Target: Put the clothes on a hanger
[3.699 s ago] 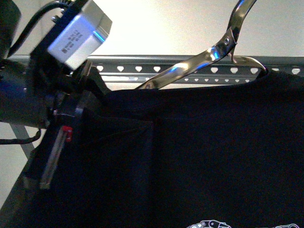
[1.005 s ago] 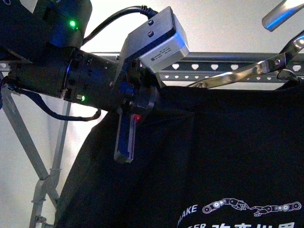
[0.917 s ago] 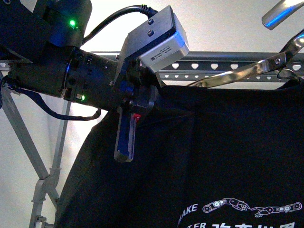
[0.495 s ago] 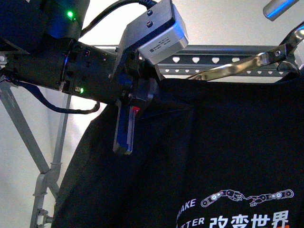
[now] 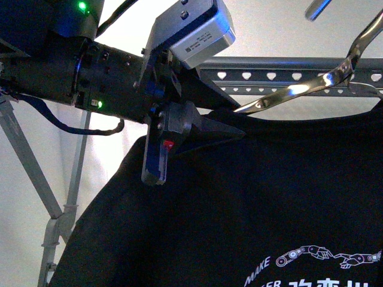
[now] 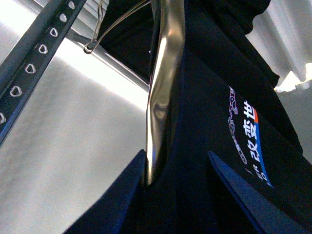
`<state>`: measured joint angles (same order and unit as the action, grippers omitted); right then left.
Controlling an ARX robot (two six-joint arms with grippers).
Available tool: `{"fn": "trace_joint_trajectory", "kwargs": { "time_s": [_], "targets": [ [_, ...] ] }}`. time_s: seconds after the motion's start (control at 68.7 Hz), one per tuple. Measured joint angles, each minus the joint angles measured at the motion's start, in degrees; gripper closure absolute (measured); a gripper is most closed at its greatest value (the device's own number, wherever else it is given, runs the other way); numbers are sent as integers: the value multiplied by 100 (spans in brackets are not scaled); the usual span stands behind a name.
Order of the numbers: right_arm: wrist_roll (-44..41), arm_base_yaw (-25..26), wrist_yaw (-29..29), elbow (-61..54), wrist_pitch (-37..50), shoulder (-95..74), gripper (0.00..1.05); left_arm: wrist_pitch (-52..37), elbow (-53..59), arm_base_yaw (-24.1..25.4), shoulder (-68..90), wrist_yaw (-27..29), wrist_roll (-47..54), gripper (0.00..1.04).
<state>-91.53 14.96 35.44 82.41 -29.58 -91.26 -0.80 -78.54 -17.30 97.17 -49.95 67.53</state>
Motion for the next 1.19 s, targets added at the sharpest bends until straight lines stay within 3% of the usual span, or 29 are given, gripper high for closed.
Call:
{"fn": "trace_joint_trajectory", "kwargs": {
  "time_s": [0.393,0.684,0.699,0.728,0.801,0.888,1.049,1.194],
  "targets": [
    [212,273,199,-234,50,332,95,0,0,0,-11,-13,2,5],
    [802,640,151,-758,249,258,95,-26,4,0,-11,4,-46,7],
    [839,643,157,-802,284,234,95,-151,39,-7,-4,74,-184,7],
    [909,656,192,-866,345,175,95,-1272,341,-24,63,616,-846,7],
    [1091,678,245,-927,450,120,95,-3923,887,-31,367,1740,-3467,7],
    [1296,695,350,-935,529,125,95,-5759,977,28,581,2361,-5407,7],
    [1681,721,413,-951,549,127,95,-6452,973,184,271,3121,-7517,7],
    [2041,719,179,-949,417,166,95,-6461,1073,249,-66,3571,-7987,7]
  ]
}}
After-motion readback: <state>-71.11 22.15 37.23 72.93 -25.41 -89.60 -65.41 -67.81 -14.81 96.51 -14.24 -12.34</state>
